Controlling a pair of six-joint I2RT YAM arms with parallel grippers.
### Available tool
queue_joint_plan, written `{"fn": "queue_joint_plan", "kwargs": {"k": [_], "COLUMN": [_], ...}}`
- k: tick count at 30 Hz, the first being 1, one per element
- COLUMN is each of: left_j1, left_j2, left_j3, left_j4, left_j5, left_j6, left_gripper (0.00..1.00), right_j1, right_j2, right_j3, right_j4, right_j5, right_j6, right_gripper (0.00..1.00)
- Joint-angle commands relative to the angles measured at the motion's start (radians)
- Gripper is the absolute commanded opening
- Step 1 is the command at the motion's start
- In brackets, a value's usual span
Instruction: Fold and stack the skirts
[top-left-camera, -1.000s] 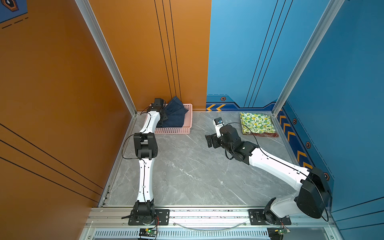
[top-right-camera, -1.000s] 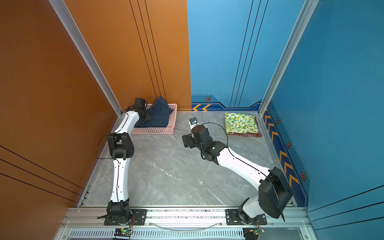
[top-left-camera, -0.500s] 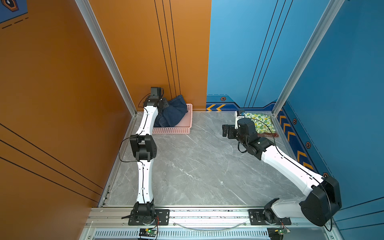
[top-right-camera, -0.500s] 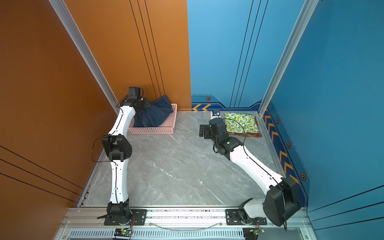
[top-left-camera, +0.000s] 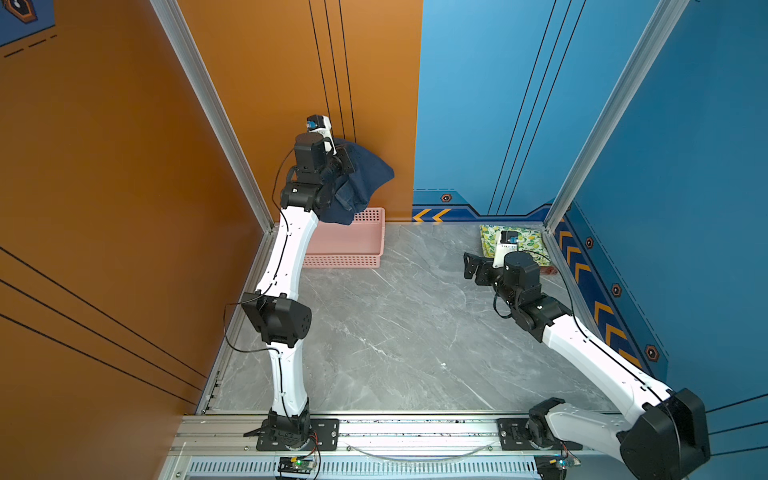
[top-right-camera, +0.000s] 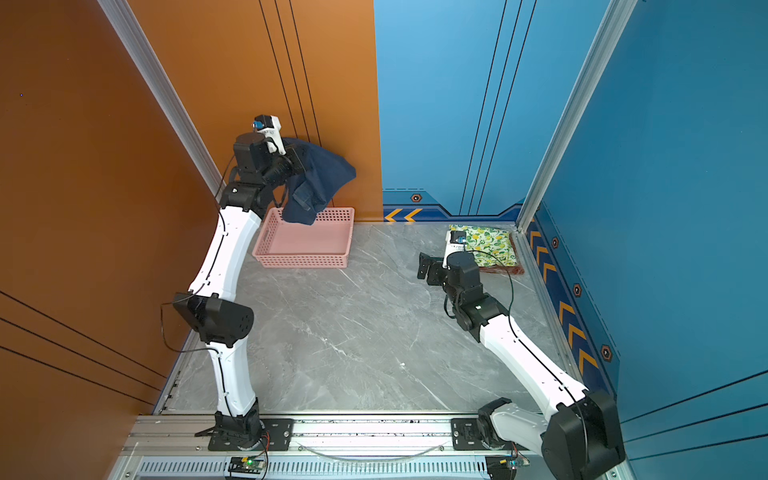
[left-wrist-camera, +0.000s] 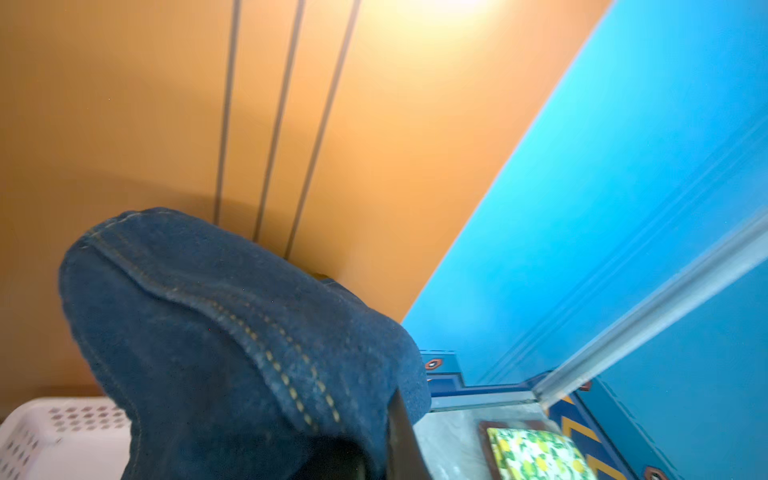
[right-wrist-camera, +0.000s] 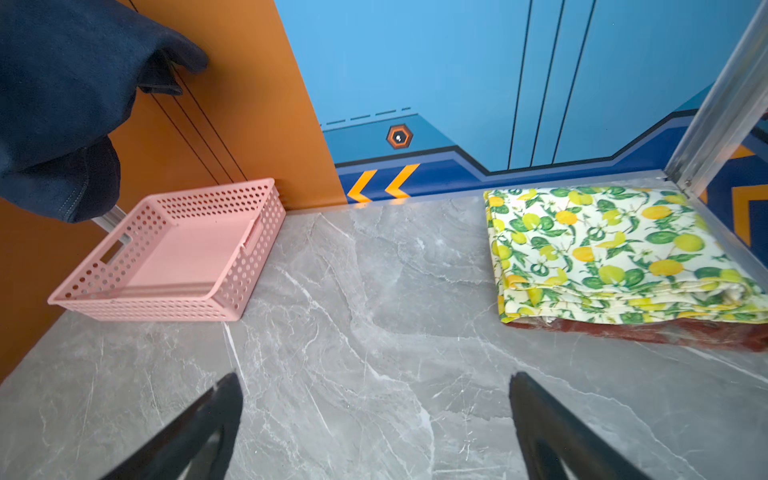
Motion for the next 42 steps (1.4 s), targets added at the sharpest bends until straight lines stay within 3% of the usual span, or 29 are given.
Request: {"fn": "queue_joint_plan", "kwargs": {"k": [1, 5, 9, 10, 11, 12, 15, 17, 20, 24, 28, 34, 42], "left_j1": [-0.098, -0.233, -0.337, -0.344, -0.349, -0.347, -0.348, -0.353, -0.380, -0.398, -0.434, -0.526, -0.600], "left_j2": [-0.159, -0.301, -0.402, -0.418, -0.427, -0.428, -0.418, -0.438, -0.510, -0.594, -0.647, -0.701, -0.762], "left_j3": [-0.078, -0.342, -0.681, -0.764, -0.838, -0.896, -0.991, -1.040, -1.111, -1.181, -1.252, -1.341, -1.424], "left_j4": [0.131, 0.204, 0.215, 0.224, 0.209, 0.180, 0.061, 0.044, 0.019, -0.027, -0.057, -0.062, -0.075], "left_j5": [0.091, 0.123, 0.096, 0.105, 0.082, 0.072, 0.029, 0.035, -0.005, -0.012, -0.049, -0.133, -0.185], "left_j6": [0.039, 0.033, 0.021, 0.016, 0.012, 0.007, 0.020, 0.012, -0.001, -0.003, 0.003, -0.018, -0.031], "left_gripper": [0.00, 0.00, 0.00, 0.11, 0.38, 0.56, 0.75, 0.81, 0.84, 0.85, 0.85, 0.85, 0.85], "right_j1": [-0.027, -0.066, -0.136, -0.148, -0.159, -0.164, -0.163, -0.150, -0.099, -0.015, -0.008, -0.154, -0.317], "right_j2": [-0.081, -0.210, -0.329, -0.345, -0.362, -0.372, -0.367, -0.351, -0.338, -0.355, -0.339, -0.248, 0.134], "right_j3": [-0.017, -0.015, -0.017, -0.018, -0.019, -0.020, -0.025, -0.044, -0.094, -0.183, -0.257, -0.342, -0.290], "right_j4": [-0.030, -0.184, -0.335, -0.366, -0.401, -0.430, -0.510, -0.545, -0.573, -0.588, -0.580, -0.436, -0.149], "right_j5": [0.057, 0.132, 0.070, 0.038, 0.008, -0.032, -0.128, -0.176, -0.202, -0.138, -0.080, -0.179, -0.289], "right_j6": [0.059, 0.133, 0.179, 0.187, 0.200, 0.208, 0.236, 0.250, 0.267, 0.314, 0.364, 0.411, 0.419], "right_gripper": [1.00, 1.00, 1.00, 1.00, 1.00, 1.00, 1.00, 1.00, 1.00, 1.00, 1.00, 1.00, 1.00]}}
